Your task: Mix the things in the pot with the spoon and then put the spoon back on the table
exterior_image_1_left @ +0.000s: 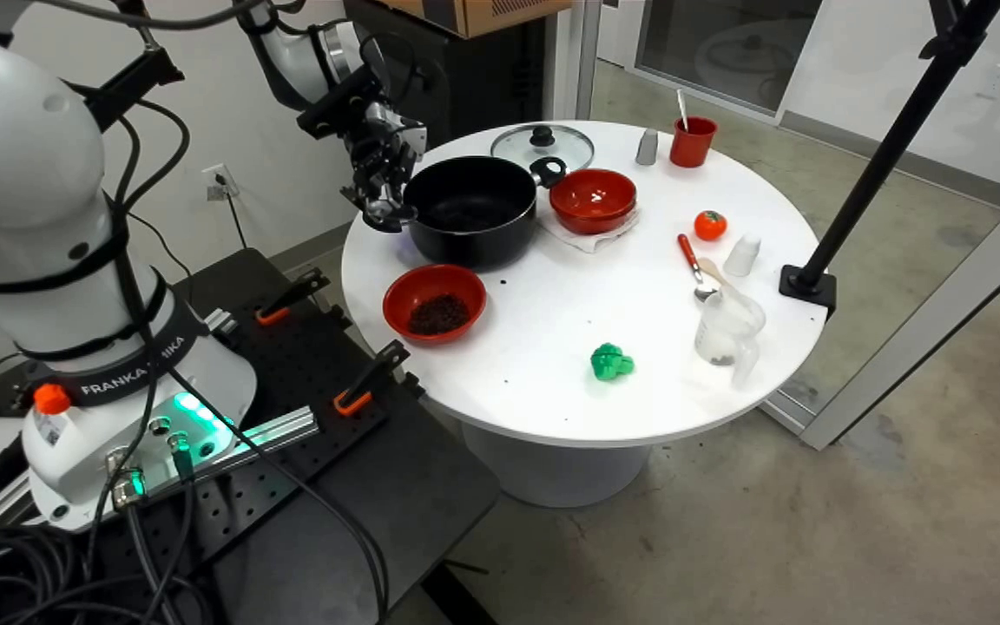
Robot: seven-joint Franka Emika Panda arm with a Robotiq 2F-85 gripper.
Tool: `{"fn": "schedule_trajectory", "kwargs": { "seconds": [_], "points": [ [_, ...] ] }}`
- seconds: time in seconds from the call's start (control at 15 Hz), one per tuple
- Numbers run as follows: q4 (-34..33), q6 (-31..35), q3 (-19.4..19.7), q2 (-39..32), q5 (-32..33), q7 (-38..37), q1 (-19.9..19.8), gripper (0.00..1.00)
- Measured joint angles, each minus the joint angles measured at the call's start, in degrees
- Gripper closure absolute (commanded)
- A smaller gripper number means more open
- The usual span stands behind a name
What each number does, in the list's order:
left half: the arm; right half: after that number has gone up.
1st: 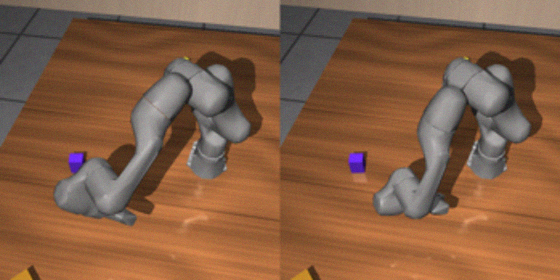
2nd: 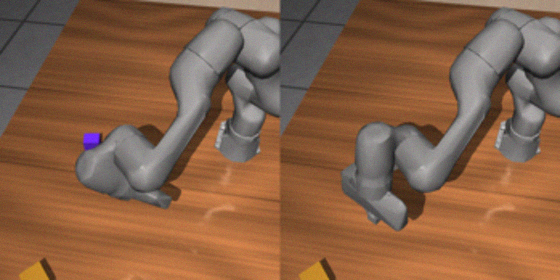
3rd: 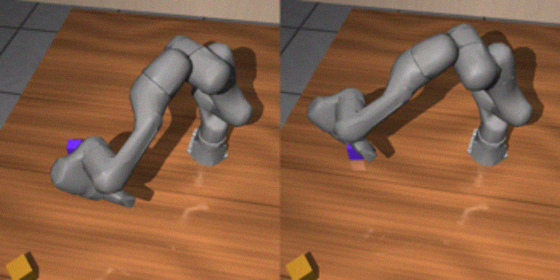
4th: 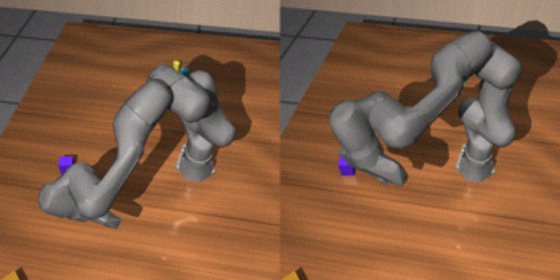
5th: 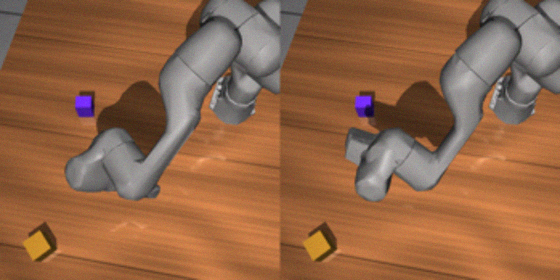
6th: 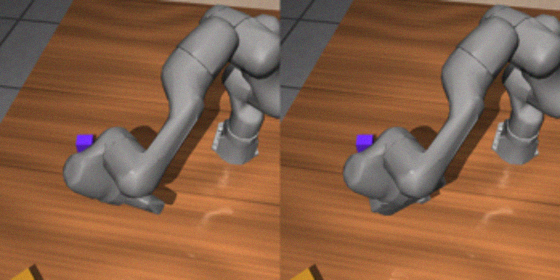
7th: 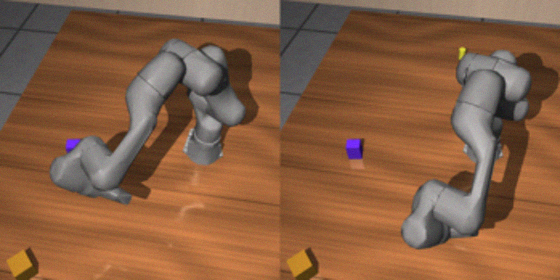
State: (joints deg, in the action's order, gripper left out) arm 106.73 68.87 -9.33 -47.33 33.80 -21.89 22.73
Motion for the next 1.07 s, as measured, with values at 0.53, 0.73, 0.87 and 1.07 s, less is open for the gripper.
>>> {"fn": "schedule_trajectory", "kwargs": {
  "seconds": [0.53, 0.73, 0.87, 1.07],
  "points": [
    [-7.15, 0.49, 0.59, -2.52, -0.18, 1.41, -0.28, 0.92],
    [-8.51, 0.49, 1.51, -2.53, -0.46, 1.44, -0.68, 0.92],
    [-8.95, 0.49, 2.3, -2.54, -0.7, 1.51, -1.54, 0.92],
    [-8.97, 0.53, 3.59, -2.57, -0.95, 1.88, -3.74, 0.92]
  ]
}}
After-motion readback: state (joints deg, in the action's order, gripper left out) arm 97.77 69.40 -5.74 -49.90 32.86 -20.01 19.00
